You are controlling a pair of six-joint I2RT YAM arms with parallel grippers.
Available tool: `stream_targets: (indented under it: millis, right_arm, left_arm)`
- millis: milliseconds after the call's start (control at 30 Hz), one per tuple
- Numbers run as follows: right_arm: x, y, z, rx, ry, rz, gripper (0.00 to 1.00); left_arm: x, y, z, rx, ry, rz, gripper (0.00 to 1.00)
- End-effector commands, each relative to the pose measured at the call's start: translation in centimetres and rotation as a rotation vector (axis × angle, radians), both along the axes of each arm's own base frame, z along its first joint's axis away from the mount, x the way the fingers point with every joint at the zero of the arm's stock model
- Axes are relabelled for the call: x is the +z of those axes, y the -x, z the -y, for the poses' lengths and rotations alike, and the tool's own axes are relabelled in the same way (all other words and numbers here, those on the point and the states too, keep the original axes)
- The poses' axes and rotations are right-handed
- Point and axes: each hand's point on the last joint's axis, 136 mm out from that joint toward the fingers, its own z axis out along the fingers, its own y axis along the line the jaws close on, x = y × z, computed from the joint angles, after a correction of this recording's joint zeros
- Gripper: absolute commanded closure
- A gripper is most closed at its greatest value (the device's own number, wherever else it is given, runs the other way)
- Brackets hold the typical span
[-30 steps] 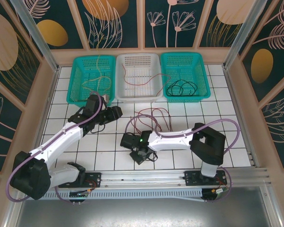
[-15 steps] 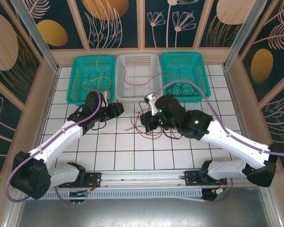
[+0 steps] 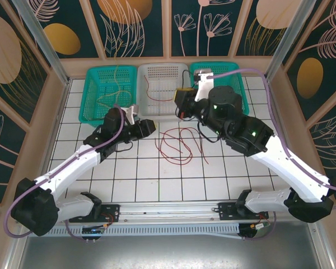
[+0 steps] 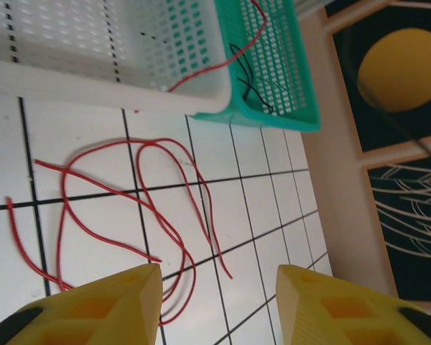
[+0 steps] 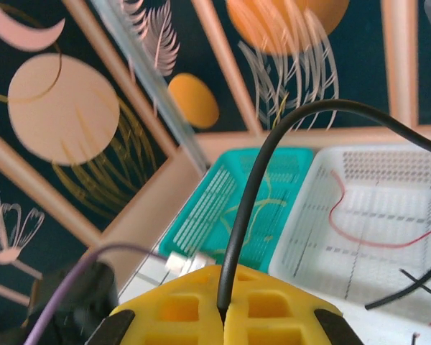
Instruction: Untangle the cables
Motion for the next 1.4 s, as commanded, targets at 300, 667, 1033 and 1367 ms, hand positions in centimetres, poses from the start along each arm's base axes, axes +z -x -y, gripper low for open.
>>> stream_targets:
  millis: [300, 667, 1033, 1367]
  right_arm:
    - [1.3, -13.8, 12.7, -0.477, 0.013, -0.084, 1.00]
    - [-5.8, -23.8, 18.4, -0.530, 0.025, -0.271, 1.00]
    - [-9.4, -26.0, 19.0, -0.534, 0.115, -0.360, 0.48]
    - [-13.4, -16.4, 13.2, -0.441, 0.197, -0.349, 0.50]
  left_arm:
    - [-0.6, 0.4, 2.1, -0.038, -0.079, 0.019, 0.56]
    - [-2.7, 1.0, 1.4, -0.015, -0.202, 0.012, 0.56]
    - [-3.0, 0.5, 1.3, -0.007, -0.237, 0.022, 0.54]
    - [-3.4, -0.3, 0.6, 0.013, -0.317, 0.038, 0.51]
